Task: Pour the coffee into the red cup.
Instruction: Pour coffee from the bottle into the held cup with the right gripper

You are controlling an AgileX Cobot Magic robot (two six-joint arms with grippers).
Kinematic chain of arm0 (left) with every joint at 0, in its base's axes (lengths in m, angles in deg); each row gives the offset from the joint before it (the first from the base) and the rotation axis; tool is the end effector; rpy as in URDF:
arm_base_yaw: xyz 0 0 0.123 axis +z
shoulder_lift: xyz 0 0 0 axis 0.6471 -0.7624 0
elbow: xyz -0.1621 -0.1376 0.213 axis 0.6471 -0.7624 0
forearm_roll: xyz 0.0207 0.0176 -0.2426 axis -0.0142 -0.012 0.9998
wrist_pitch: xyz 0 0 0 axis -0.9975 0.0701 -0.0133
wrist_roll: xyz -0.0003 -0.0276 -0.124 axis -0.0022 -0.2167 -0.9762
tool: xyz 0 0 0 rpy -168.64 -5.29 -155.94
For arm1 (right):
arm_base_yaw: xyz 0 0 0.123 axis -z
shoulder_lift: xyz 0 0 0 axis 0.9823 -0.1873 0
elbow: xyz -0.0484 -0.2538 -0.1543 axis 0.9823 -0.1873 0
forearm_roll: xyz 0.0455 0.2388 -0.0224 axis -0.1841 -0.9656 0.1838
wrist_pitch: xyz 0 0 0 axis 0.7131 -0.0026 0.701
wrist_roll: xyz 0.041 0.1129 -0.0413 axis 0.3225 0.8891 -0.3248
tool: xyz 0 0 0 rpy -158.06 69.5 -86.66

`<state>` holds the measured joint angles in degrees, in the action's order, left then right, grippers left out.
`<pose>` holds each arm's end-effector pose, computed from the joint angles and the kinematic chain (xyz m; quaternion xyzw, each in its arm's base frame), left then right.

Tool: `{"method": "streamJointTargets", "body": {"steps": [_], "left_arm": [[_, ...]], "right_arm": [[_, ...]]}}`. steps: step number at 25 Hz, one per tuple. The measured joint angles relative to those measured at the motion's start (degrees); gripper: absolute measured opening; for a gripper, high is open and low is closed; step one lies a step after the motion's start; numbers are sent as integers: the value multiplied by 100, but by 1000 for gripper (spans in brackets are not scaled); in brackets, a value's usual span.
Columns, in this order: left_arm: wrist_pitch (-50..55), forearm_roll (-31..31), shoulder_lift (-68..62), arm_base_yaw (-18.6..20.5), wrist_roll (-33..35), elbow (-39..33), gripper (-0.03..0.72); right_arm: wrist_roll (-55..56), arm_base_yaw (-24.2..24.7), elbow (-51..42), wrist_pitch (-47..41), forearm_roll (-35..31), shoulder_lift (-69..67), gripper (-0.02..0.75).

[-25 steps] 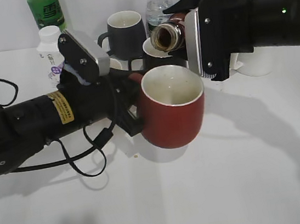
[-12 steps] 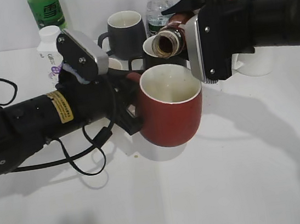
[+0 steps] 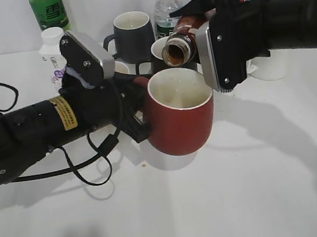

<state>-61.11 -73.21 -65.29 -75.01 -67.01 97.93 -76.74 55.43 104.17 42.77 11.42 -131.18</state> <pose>0.2837 -0.2493 0.1910 0.4128 0.6528 -0.2466 0.5853 0.3154 0.1982 0.2499 -0.7363 0.3322 -0.1559 0.5685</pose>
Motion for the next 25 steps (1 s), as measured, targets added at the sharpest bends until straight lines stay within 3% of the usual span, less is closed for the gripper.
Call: {"method": "streamJointTargets", "body": {"steps": [25], "left_arm": [[38,-79,171,0,0,-119,69]], "right_arm": [[-840,0,0,18,0,0,501]]}}
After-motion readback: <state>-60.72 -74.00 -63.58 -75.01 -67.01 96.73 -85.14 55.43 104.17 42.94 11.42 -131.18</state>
